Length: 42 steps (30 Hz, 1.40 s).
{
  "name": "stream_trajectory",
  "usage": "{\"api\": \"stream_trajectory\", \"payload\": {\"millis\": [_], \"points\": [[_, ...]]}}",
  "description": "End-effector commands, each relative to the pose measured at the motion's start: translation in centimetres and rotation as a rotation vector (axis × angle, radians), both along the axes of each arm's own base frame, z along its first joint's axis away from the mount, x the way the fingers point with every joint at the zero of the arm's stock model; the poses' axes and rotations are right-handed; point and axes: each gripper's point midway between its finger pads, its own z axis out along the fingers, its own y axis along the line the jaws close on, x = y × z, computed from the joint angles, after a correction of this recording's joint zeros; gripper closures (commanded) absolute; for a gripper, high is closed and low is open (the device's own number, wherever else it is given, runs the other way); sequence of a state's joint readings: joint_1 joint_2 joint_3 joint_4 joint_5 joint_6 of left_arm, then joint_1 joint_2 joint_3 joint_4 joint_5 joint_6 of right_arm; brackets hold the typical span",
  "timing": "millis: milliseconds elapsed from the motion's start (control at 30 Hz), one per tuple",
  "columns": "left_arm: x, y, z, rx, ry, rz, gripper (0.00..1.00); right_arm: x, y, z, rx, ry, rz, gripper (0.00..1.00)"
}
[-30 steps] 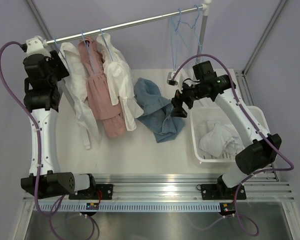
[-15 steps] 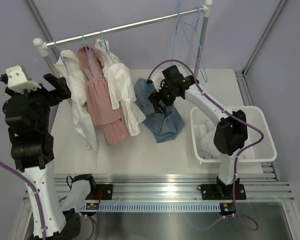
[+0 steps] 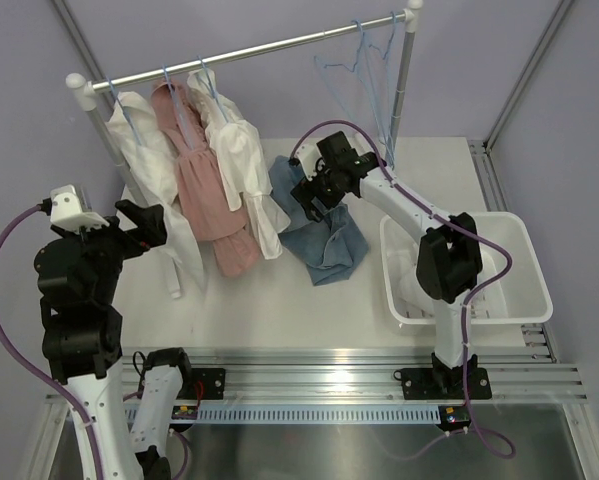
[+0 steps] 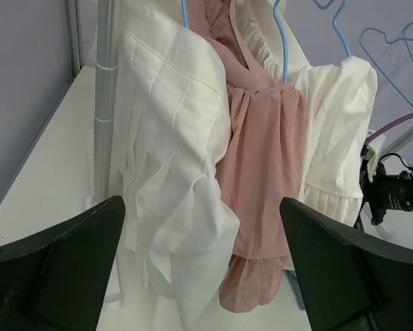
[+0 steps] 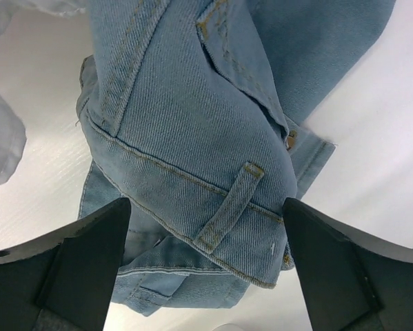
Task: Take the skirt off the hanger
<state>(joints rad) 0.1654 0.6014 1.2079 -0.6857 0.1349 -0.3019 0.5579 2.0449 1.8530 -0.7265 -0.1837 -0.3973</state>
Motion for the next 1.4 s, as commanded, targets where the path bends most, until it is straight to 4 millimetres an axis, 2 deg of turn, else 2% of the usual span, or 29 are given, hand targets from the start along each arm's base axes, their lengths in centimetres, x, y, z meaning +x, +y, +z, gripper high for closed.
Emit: {"api": "stream_trajectory", "payload": {"millis": [0, 167, 200, 300, 333, 400, 433, 533, 567, 600, 633, 667, 700, 733, 767, 800, 867, 900, 967, 1000, 1033, 1067, 1133, 1200, 1233, 1367], "points": [[-0.1, -0.8, 0.1, -0.024, -0.015, -0.041, 0.01, 0.2, 2.0, 1.3, 0.040, -0.046, 0.072, 0.01], [-0.1, -1.2, 0.0, -0.033, -0.015, -0.060, 0.01, 0.6, 2.7, 0.4, 0.029, -0.054, 0.143, 0.00], [-0.1, -1.2, 0.0, -0.035, -0.015, -0.062, 0.01, 0.4, 3.0, -0.5, 0.026, -0.034, 0.178, 0.00], [-0.2, -1.3, -0.1, -0.036, -0.012, -0.066, 0.01, 0.8, 3.4, -0.8, 0.017, -0.033, 0.210, 0.01], [-0.3, -1.4, -0.1, -0.034, -0.014, -0.073, 0.01, 1.0, 3.5, -1.9, 0.005, -0.018, 0.210, 0.01], [-0.4, -1.7, -0.1, -0.034, -0.014, -0.088, 0.01, 1.2, 3.5, -2.0, -0.009, -0.004, 0.208, 0.02], [-0.5, -2.3, 0.0, -0.029, -0.018, -0.123, 0.01, 1.3, 3.4, -3.3, -0.026, 0.026, 0.200, 0.09], [-1.0, -4.2, 0.2, -0.032, -0.039, -0.232, 0.01, 0.4, 3.4, -3.2, -0.024, 0.084, 0.201, 0.32], [-1.2, -4.7, 0.3, -0.035, -0.046, -0.265, 0.01, -0.3, 3.2, -3.5, -0.024, 0.104, 0.205, 0.53], [-1.4, -5.2, 0.3, -0.047, -0.051, -0.289, 0.01, -0.7, 3.3, -3.4, -0.011, 0.112, 0.216, 0.66], [-1.7, -6.0, 0.6, -0.052, -0.064, -0.336, 0.01, -1.1, 3.2, -1.8, 0.010, 0.090, 0.219, 0.76], [-1.7, -6.4, 0.3, -0.061, -0.061, -0.356, 0.01, -1.9, 2.9, -2.0, 0.012, 0.105, 0.224, 0.90], [-1.9, -6.6, 0.5, -0.070, -0.074, -0.370, 0.01, -2.6, 2.9, 0.2, 0.046, 0.076, 0.237, 0.96], [-2.1, -7.1, 0.4, -0.078, -0.072, -0.395, 0.01, -3.0, 2.7, 0.9, 0.055, 0.071, 0.235, 1.00], [-2.1, -7.3, 0.3, -0.081, -0.072, -0.409, 0.01, -3.6, 2.5, 1.3, 0.063, 0.069, 0.236, 1.00], [-2.3, -7.5, 0.5, -0.086, -0.084, -0.417, 0.01, -4.2, 2.3, 3.5, 0.091, 0.036, 0.240, 1.00], [-2.3, -7.7, 0.6, -0.090, -0.088, -0.430, 0.01, -5.5, 1.9, 4.7, 0.114, 0.039, 0.241, 1.00], [-2.3, -7.7, 0.7, -0.094, -0.093, -0.430, 0.01, -6.4, 1.9, 6.7, 0.154, 0.024, 0.253, 1.00], [-2.2, -7.6, 0.9, -0.095, -0.097, -0.425, 0.01, -7.6, 1.6, 8.1, 0.181, 0.027, 0.251, 1.00], [-2.2, -7.6, 1.1, -0.097, -0.103, -0.426, 0.01, -8.4, 1.4, 10.0, 0.211, 0.004, 0.257, 1.00], [-2.2, -7.6, 1.2, -0.098, -0.104, -0.426, 0.01, -8.8, 1.2, 10.8, 0.223, -0.006, 0.256, 1.00], [-2.3, -7.7, 1.5, -0.097, -0.110, -0.428, 0.01, -9.6, 0.9, 12.8, 0.249, -0.036, 0.262, 1.00], [-2.4, -7.7, 1.9, -0.095, -0.119, -0.430, 0.01, -10.7, 0.5, 14.9, 0.275, -0.064, 0.273, 1.00], [-2.4, -7.8, 2.4, -0.097, -0.124, -0.432, 0.01, -12.4, -0.2, 18.7, 0.322, -0.120, 0.291, 1.00], [-2.7, -7.9, 3.1, -0.090, -0.142, -0.436, 0.01, -12.9, -0.5, 20.1, 0.337, -0.149, 0.297, 1.00], [-2.8, -8.0, 4.6, -0.085, -0.169, -0.442, 0.01, -14.7, -2.1, 28.2, 0.419, -0.345, 0.310, 1.00]]}}
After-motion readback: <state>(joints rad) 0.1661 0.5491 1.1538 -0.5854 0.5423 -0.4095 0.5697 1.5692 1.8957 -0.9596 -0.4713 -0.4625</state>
